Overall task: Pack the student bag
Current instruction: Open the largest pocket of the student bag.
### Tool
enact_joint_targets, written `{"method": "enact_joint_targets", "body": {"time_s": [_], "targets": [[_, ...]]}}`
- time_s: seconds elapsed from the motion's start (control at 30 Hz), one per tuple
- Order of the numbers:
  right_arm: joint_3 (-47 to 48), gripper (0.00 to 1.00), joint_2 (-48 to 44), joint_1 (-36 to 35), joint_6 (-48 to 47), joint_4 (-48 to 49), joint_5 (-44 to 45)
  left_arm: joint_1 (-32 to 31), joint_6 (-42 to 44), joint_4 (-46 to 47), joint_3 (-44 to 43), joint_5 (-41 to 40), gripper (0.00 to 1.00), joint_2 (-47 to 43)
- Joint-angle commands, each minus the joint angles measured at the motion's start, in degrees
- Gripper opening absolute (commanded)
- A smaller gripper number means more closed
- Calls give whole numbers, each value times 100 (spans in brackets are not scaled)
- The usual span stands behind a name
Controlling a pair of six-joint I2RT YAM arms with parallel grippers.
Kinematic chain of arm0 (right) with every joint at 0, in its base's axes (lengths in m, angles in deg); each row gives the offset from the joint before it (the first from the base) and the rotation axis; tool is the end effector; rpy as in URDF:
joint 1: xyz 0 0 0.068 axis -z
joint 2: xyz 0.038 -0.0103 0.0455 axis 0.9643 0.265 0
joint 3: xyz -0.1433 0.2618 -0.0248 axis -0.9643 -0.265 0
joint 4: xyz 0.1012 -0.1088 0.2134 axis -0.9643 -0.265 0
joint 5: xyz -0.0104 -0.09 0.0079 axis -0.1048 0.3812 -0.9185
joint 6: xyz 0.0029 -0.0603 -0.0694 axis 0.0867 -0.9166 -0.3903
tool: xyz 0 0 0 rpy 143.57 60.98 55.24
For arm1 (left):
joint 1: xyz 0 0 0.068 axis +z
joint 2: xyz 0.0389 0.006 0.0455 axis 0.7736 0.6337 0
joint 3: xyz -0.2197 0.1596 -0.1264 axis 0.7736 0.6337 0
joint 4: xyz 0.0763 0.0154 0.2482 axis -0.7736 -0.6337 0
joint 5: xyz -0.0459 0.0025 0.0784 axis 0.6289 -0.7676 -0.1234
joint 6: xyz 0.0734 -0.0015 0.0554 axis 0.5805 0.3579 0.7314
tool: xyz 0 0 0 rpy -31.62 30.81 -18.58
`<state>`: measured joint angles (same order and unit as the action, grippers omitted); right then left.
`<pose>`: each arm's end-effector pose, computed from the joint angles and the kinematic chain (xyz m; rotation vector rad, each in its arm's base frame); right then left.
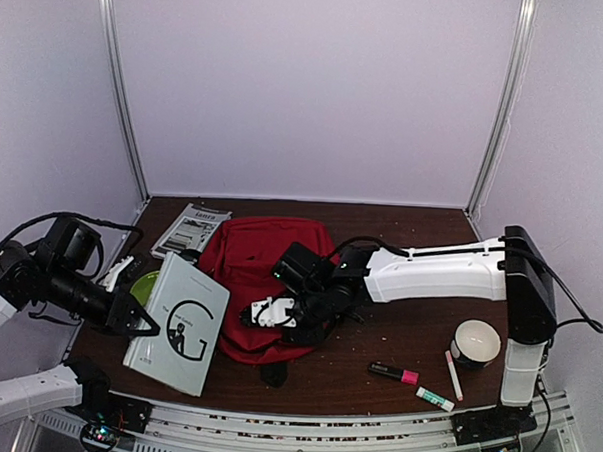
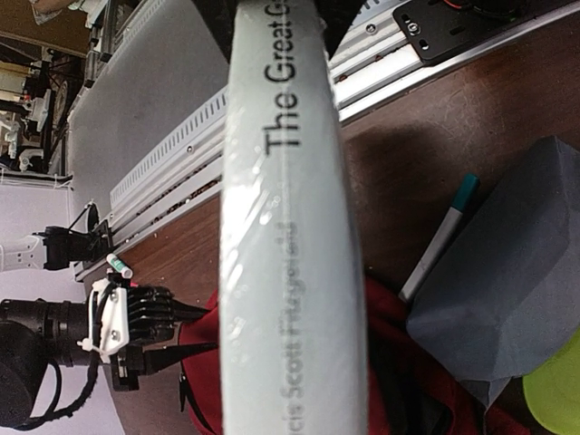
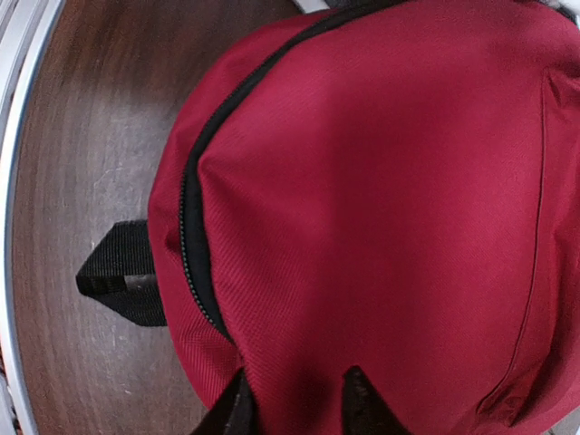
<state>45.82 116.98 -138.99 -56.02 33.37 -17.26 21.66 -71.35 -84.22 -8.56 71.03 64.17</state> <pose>0.1841 0.4103 0.1914 -2.0489 1.7098 0.3631 0.0658 -0.0816 0.2822 0.1086 2.7291 -1.0097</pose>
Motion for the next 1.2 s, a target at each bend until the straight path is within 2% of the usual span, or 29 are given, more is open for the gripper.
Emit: {"method": "enact_joint_targets", "body": {"time_s": [0.0,0.13,0.17,0.33,0.47,0.6,0.73,0.87,1.0,1.17], "targets": [[513,25,109,181,394,-75,166,44,11,584,-10,318,0,-153],[888,3,115,439,605,-294,-209,42,69,572,1,456,0,-256],[989,0,119,502,641,-356,-258,40,94,583,4,543,0,-281],[1679,0,39,912,1021,-551,-386,38,249,789,-29,1145,0,-322],[2472,0,43,1229,1437,-800,-560,17,71,1484,165,1852,0,-251],[2993,0,12,1405,1702,-1015,-746,-216,-28,2122,400,1954,0,4],[3017,0,-257,1444,1846,-932,-765,-658,-336,3081,670,2011,0,223],[3035,0,-409,1461,1892,-911,-817,-1448,-449,3731,777,1881,0,667],[2753,0,-660,1456,1886,-849,-1193,-1517,-1107,5225,1237,1654,0,1187],[1915,0,-1256,1454,1674,-580,-1488,-1511,-1656,6804,1594,1285,0,1921]]}}
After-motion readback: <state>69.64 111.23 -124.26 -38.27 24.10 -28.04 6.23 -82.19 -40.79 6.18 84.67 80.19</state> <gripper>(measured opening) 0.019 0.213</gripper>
